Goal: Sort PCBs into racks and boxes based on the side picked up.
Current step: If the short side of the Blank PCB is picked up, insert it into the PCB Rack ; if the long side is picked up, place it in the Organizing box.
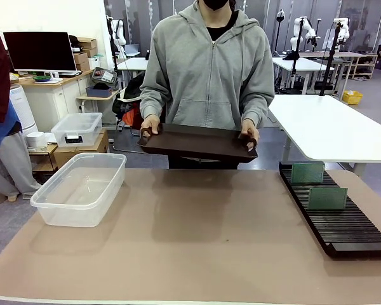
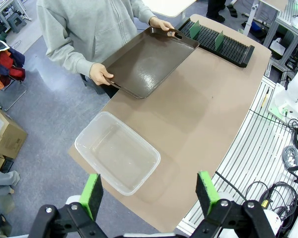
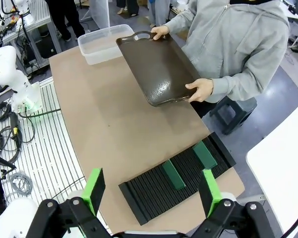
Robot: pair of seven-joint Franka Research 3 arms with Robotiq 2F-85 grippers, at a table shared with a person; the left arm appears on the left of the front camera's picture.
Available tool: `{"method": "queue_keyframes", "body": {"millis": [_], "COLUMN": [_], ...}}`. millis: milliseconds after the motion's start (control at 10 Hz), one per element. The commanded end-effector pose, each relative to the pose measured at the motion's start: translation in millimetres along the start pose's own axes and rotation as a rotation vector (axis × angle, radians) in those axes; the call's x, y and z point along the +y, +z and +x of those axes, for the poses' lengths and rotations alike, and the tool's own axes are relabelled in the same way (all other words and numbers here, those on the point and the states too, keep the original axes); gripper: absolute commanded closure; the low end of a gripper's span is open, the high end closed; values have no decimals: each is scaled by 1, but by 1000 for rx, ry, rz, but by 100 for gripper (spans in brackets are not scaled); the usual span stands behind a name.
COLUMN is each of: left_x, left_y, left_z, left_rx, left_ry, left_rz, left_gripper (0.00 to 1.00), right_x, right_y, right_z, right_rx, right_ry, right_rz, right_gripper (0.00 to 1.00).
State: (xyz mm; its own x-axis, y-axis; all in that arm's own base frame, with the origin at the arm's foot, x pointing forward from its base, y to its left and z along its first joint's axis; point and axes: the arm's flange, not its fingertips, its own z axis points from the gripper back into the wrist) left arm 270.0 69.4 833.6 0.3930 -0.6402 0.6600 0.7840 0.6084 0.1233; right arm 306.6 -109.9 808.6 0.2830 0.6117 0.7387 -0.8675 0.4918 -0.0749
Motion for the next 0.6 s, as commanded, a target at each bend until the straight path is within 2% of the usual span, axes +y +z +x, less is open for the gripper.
{"method": "queue_keyframes", "body": {"millis": [0, 500], "left_x": [-1, -1], "left_y": [-1, -1], "left_z": [-1, -1], "left_rx": [0, 0], "left_ry": [6, 6], "left_rz": [-2, -2], "left_gripper": [0, 0], "right_x": [2, 0], "right_y": [-1, 0], "right_z": [0, 0], "right_rx": [16, 0], "right_ry": [-19, 0], "right_rz": [0, 0], "right_gripper": [0, 0]}}
